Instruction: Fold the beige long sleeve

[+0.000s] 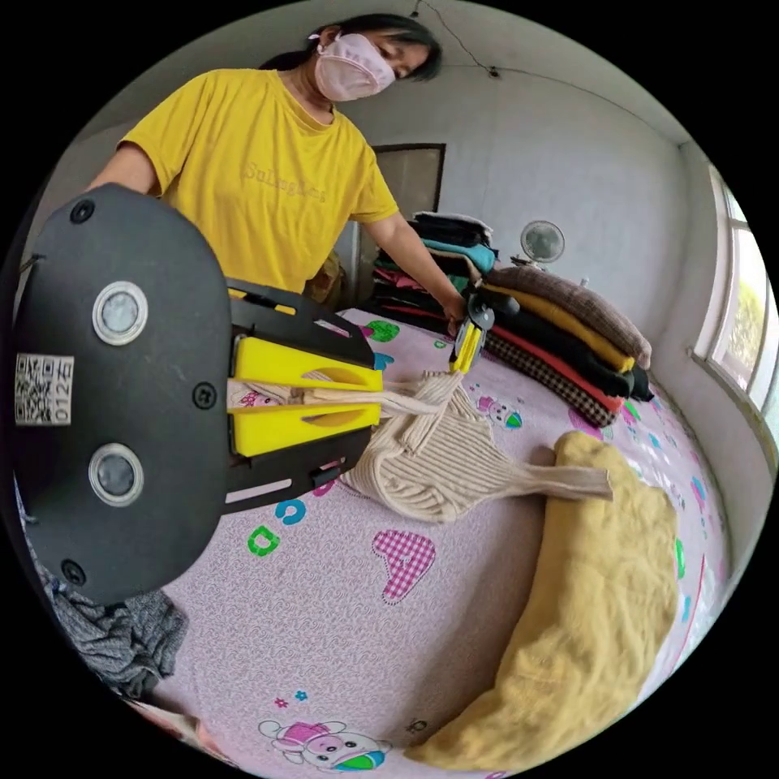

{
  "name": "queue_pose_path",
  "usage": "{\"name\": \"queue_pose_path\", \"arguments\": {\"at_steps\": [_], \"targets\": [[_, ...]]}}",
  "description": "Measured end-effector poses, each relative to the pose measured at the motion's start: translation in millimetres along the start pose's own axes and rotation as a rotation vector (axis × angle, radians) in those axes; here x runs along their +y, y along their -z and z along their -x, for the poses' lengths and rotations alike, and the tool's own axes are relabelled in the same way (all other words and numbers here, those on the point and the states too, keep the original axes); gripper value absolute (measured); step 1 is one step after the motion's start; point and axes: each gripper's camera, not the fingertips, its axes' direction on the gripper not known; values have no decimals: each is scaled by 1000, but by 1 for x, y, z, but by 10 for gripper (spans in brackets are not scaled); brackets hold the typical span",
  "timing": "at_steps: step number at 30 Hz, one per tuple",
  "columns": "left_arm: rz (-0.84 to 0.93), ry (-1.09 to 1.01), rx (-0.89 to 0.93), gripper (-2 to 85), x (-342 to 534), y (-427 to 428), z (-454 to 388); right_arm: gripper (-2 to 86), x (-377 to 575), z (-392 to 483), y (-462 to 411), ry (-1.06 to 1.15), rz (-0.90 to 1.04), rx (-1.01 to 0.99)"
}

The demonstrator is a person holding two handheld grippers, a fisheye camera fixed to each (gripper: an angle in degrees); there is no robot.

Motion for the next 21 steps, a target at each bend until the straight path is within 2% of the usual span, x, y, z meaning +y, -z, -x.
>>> {"name": "queue_pose_path", "arguments": {"at_steps": [3, 6, 13, 15, 18, 21], "targets": [[44, 30, -17, 24, -12, -15, 6, 21, -13, -33, -6, -124, -5, 11], [102, 69, -44, 26, -26, -21, 13, 21, -26, -53, -24, -252, 92, 165], [-74, 184, -264, 18, -35, 36, -15, 21, -61, -31, -65, -236, 303, 437], [-125, 163, -260, 13, -39, 43, -30, 21, -67, -23, -69, -224, 330, 466], [-126, 82, -119, 8, -61, 22, -51, 22, -77, -13, -68, -222, 309, 469], [-42, 73, -182, 5, -88, -24, -62, 23, -83, -11, -66, -244, 298, 464]]}}
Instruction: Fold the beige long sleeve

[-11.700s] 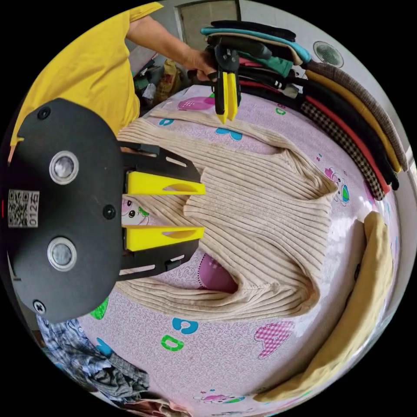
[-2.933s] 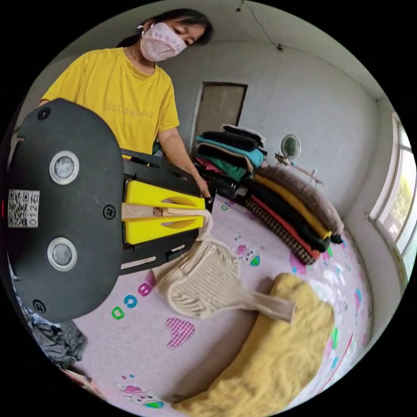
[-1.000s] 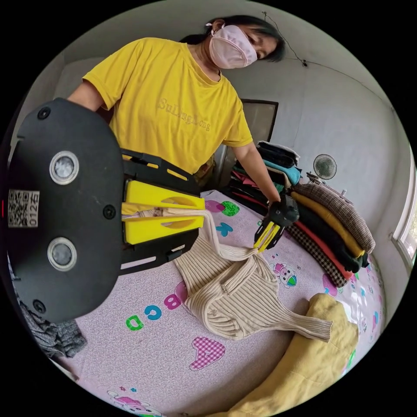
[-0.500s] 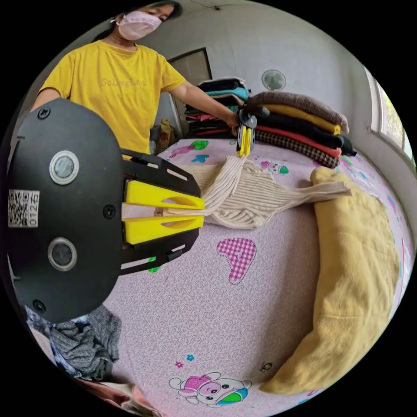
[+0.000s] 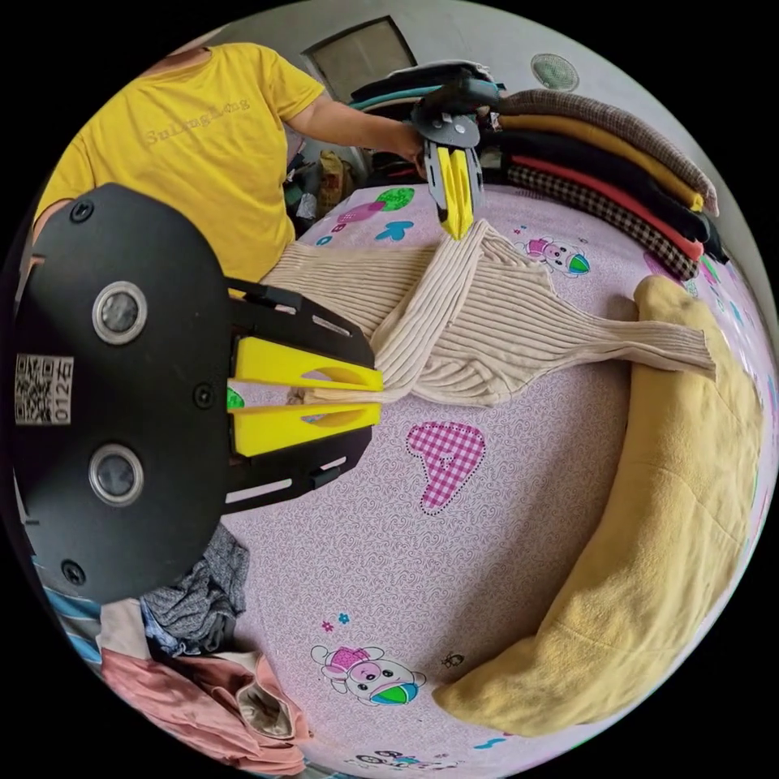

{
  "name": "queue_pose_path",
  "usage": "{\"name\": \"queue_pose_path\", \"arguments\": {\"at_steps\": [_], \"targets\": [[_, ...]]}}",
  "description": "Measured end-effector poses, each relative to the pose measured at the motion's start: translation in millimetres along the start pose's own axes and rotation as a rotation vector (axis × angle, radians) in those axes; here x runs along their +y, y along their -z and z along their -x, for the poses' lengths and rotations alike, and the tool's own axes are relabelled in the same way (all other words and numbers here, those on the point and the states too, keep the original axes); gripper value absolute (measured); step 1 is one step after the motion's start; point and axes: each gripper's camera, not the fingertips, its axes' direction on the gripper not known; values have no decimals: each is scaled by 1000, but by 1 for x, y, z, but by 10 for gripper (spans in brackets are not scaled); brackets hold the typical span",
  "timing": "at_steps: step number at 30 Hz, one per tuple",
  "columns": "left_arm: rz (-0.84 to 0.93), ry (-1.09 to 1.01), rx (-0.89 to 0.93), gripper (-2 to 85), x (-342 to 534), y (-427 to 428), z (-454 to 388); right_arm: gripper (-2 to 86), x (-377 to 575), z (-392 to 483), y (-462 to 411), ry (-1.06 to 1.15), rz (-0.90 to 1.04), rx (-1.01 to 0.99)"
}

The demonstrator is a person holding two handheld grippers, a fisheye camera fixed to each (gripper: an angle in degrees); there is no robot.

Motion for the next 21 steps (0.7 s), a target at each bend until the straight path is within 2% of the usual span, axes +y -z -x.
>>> {"name": "queue_pose_path", "arguments": {"at_steps": [3, 8, 11, 18, 21], "targets": [[99, 48, -43, 4, -12, -44, 1, 23, 0, -1, -4, -23, 25, -17], [30, 148, 19, 5, -10, -26, 32, 23, 9, -7, -12, -72, 15, -58], [-38, 125, -20, 5, -6, 6, 34, 22, 11, -5, -11, -79, -19, -87], [84, 110, 14, 5, -16, -23, 53, 23, 4, 10, -9, -80, -48, -15], [45, 153, 52, 5, -11, -20, 68, 23, 5, 12, -11, -85, -65, -91]]}}
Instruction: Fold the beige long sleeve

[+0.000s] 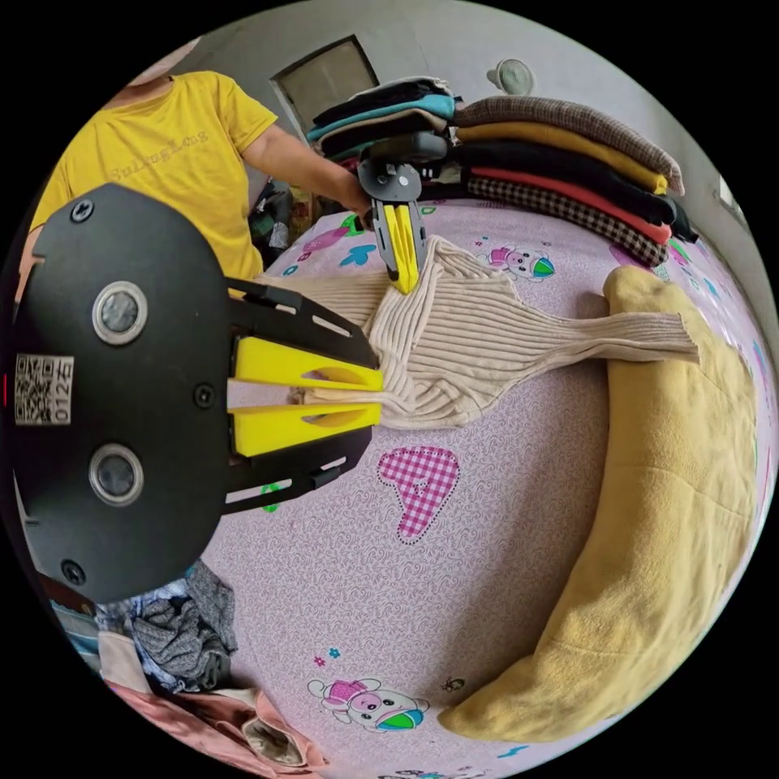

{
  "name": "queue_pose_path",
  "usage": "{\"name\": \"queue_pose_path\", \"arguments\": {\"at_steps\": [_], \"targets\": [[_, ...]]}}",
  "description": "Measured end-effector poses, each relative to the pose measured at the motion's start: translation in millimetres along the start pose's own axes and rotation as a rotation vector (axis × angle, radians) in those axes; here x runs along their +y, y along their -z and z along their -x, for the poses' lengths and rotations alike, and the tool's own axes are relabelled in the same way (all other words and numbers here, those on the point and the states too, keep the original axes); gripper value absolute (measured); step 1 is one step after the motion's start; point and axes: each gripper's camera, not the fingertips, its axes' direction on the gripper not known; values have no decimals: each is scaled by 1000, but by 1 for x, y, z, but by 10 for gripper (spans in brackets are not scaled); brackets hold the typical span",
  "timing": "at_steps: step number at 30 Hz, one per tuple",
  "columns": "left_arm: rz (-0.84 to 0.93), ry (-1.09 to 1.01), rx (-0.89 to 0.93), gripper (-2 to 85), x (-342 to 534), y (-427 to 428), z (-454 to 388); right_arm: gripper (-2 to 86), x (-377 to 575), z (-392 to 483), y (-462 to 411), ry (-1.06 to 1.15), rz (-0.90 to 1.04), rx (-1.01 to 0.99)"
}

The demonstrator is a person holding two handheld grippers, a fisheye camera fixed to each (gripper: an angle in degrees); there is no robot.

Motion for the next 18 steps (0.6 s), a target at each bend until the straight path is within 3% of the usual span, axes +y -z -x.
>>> {"name": "queue_pose_path", "arguments": {"at_steps": [3, 7, 15, 18], "targets": [[-17, 26, 45, 5, 2, 7, 17, 24, 4, 5, -3, 21, -17, -139], [-36, 67, 104, 5, 2, 15, 40, 26, 14, -2, -11, -3, -122, -556], [-34, 73, 97, 5, -7, 28, 56, 50, 32, 29, -34, -86, -168, -466], [-36, 91, 116, 4, -8, 34, 66, 93, 27, 70, -53, 18, -131, -489]]}}
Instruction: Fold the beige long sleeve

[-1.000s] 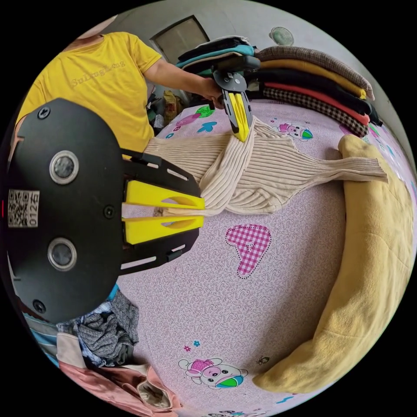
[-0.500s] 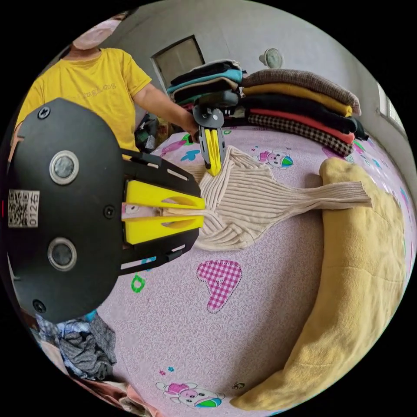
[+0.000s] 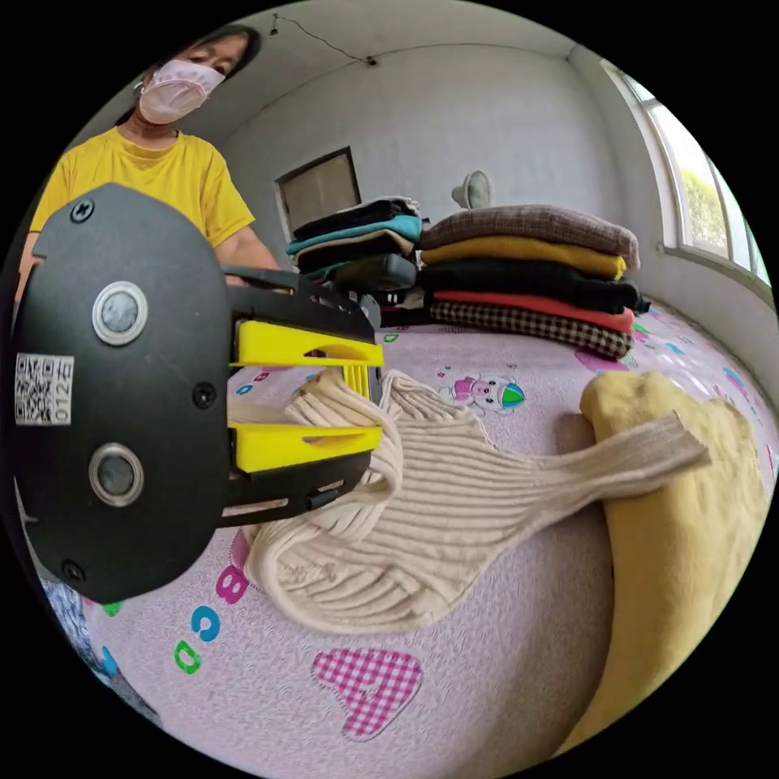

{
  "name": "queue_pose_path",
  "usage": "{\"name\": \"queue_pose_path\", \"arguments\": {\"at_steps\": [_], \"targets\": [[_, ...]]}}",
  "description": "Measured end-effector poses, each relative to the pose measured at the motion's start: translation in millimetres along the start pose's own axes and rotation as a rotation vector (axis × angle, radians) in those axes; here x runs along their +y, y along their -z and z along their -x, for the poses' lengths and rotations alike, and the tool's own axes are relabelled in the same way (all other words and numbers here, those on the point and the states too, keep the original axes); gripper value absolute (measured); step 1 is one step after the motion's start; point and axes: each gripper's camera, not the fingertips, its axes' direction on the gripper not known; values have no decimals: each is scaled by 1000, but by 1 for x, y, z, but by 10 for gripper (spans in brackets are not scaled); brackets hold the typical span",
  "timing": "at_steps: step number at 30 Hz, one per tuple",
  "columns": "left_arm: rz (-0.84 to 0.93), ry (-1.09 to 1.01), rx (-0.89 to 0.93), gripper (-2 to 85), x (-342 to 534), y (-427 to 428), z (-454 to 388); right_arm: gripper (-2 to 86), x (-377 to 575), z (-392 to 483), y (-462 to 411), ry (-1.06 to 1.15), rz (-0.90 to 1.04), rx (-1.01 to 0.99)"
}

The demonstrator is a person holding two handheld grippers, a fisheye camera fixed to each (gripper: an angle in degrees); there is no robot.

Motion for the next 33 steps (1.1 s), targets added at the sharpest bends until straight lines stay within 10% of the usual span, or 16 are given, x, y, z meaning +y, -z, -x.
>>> {"name": "queue_pose_path", "arguments": {"at_steps": [6, 19, 33], "targets": [[-14, 88, 63, 5, 16, 29, 21, 74, 23, 21, -8, 109, -146, -62], [-96, 149, -4, 5, 20, 95, 50, 75, 66, 86, -86, 332, -98, 810], [-85, 112, -85, 5, -52, 104, 47, 55, 85, 89, -107, 202, -77, 350]]}}
